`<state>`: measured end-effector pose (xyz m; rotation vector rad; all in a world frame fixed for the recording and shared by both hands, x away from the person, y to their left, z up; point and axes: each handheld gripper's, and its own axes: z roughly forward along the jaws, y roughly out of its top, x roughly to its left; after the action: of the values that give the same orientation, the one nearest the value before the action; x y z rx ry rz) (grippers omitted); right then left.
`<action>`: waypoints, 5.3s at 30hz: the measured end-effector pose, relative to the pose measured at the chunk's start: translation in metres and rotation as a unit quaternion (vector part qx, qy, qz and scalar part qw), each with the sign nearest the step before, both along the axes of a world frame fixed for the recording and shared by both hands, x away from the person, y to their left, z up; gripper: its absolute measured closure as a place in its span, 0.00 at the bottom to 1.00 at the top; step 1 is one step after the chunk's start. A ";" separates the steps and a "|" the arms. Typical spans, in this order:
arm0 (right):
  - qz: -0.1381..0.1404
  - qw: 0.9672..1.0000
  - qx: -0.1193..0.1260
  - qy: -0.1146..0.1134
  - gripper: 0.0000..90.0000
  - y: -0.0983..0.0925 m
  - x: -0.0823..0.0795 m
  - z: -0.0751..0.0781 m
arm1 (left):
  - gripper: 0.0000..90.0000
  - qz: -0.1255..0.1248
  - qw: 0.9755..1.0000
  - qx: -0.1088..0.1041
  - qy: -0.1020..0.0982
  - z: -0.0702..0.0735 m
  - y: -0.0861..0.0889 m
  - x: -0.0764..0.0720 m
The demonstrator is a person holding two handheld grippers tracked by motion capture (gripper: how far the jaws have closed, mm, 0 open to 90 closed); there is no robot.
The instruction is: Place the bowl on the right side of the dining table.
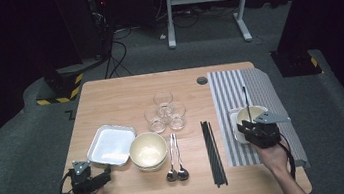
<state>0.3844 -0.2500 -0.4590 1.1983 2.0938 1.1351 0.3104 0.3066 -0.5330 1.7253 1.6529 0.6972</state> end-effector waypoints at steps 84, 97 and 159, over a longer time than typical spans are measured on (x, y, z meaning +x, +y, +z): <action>0.084 0.993 -0.030 0.083 0.82 0.104 -0.011 -0.059 | 0.20 -0.001 1.000 0.001 0.000 0.000 -0.001 0.001; 0.074 0.993 -0.038 0.082 0.81 0.105 -0.011 -0.058 | 0.19 0.000 1.000 0.001 -0.001 0.000 -0.002 0.001; 0.094 0.991 -0.048 0.084 0.90 0.115 -0.037 -0.064 | 0.19 -0.007 1.000 0.001 -0.001 0.000 -0.002 0.001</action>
<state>0.3474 -0.1349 -0.5231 1.1047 2.4028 1.0304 0.3118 0.3048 -0.5332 1.7372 1.6377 0.6938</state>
